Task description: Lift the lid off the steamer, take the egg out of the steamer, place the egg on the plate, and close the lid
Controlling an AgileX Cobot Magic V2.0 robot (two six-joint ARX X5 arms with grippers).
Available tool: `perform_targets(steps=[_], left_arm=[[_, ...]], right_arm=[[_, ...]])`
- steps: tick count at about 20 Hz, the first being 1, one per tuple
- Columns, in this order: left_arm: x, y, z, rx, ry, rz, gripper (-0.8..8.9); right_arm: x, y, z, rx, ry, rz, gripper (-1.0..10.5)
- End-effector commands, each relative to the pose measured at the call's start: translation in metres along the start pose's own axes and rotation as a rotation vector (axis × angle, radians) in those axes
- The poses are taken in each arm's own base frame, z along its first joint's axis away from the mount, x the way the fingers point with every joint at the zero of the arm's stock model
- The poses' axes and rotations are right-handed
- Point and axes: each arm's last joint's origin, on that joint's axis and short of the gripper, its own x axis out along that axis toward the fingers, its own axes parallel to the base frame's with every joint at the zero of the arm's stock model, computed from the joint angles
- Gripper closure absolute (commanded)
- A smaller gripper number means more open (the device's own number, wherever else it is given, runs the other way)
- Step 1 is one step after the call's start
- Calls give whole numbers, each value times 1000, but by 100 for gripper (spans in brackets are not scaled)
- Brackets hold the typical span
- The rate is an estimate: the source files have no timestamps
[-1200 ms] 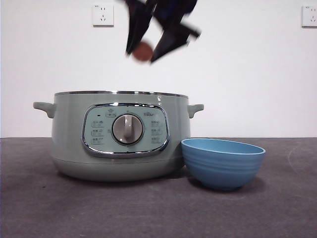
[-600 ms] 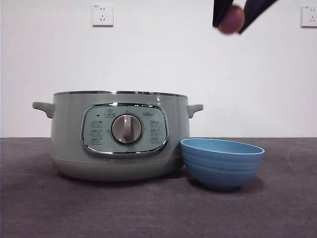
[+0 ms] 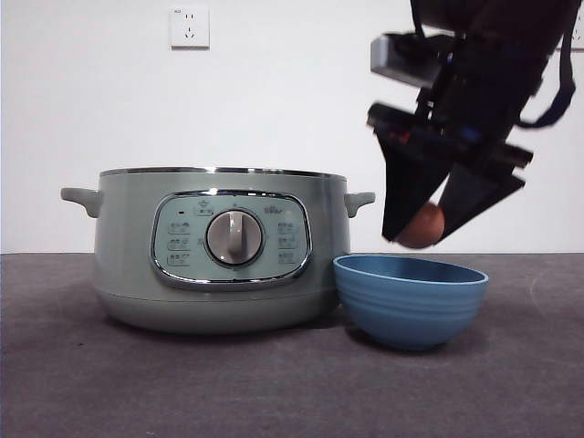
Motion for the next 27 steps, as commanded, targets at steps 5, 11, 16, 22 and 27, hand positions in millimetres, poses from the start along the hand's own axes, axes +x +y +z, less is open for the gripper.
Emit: perform_targets(steps=[5,11,16,22,27], left_arm=[[-3,0,8,9,-70,-1,822],[-3,0,8,9,-70,0,822],[-2,0,9,9,-65,-1,822],[-2,0,9,9,-66,-1,822],[10,1,17,10,-69,-3,822]], right_arm=[[40,-1,-8,0,59,55,958],[52,-2,-11,-1,91,53,958],[60,-1,-14,-1,121,57,958],[63,1,-15,-6,131,62,712],[54,2,-10,-11,96,62,500]])
